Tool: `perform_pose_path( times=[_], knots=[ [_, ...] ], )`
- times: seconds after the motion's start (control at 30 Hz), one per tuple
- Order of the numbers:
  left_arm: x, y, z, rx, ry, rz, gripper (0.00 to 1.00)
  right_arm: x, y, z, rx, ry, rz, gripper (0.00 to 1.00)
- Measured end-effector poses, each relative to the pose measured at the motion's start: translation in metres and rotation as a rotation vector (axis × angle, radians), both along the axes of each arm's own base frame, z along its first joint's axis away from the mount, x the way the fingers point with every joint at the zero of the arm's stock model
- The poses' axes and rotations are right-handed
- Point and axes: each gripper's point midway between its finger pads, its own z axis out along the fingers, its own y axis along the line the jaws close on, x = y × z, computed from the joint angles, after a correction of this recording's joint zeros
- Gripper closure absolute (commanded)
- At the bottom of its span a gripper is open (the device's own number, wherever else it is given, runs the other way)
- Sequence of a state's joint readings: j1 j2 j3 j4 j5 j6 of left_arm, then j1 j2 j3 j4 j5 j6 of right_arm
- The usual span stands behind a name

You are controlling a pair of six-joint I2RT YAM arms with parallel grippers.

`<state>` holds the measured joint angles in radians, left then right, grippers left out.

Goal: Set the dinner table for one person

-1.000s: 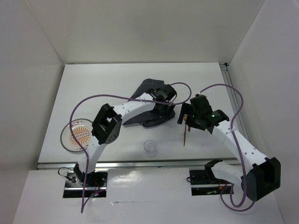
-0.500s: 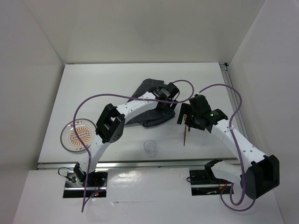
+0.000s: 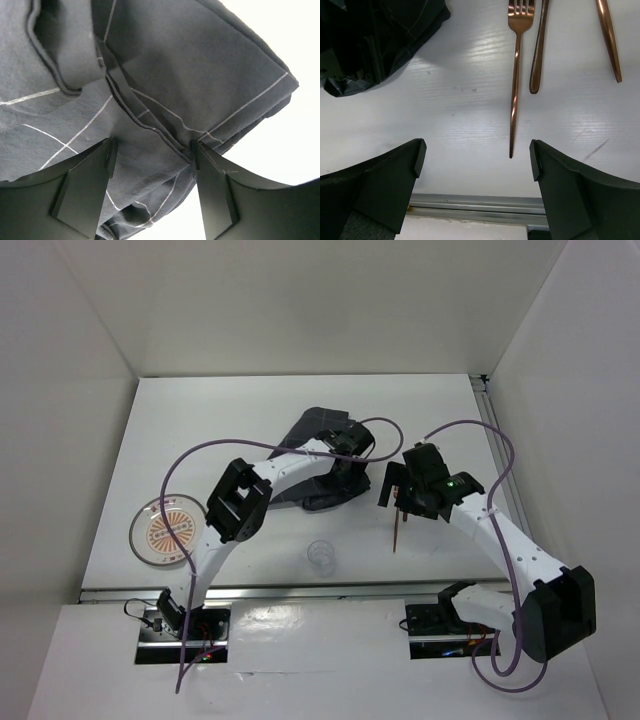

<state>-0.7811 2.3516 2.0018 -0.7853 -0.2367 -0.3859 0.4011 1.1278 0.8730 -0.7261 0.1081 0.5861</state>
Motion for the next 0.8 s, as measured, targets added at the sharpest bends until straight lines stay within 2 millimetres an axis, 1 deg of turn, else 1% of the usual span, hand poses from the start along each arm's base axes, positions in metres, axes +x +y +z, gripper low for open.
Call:
perform_pose_path(
  times=[0.1,0.17,0.23,0.27,0.3,0.33,0.47,0.6,0.63,0.67,0.8],
  knots=[
    [-0.001,0.001,0.000,-0.007,-0.001,0.012,0.25,0.000,0.000,-0.002,-0.004,0.009,0.000,0.02],
    [-0.001,0.002,0.000,-0.008,-0.002,0.014,0.28,0.000,0.000,-0.003,-0.004,0.009,0.000,0.02],
    [-0.001,0.002,0.000,-0.009,-0.003,0.014,0.36,0.000,0.000,-0.002,-0.003,0.009,0.000,0.02],
    [-0.002,0.002,0.000,-0.009,-0.003,0.014,0.46,0.000,0.000,-0.002,-0.003,0.009,0.000,0.02],
    [-0.002,0.003,0.000,-0.010,-0.002,0.018,0.50,0.000,0.000,-0.002,-0.003,0.009,0.001,0.02],
    [-0.002,0.003,0.000,-0.008,-0.001,0.018,0.51,0.000,0.001,-0.002,-0.001,0.010,0.002,0.02],
    [-0.004,0.005,0.004,-0.002,0.003,0.014,0.51,0.000,0.001,-0.002,0.003,0.012,0.004,0.02],
    [-0.005,0.006,0.014,-0.008,-0.004,0.014,0.52,-0.001,0.001,-0.003,0.001,0.012,0.008,0.02],
    [-0.005,0.006,0.016,-0.009,-0.004,0.014,0.44,-0.001,0.001,-0.003,0.001,0.012,0.008,0.02],
    [-0.005,0.006,0.018,-0.008,-0.004,0.014,0.42,-0.001,0.001,-0.003,0.001,0.012,0.008,0.02],
    [-0.004,0.005,0.025,-0.011,-0.007,0.014,0.42,-0.001,0.002,-0.003,0.003,0.012,0.009,0.02]
  ],
)
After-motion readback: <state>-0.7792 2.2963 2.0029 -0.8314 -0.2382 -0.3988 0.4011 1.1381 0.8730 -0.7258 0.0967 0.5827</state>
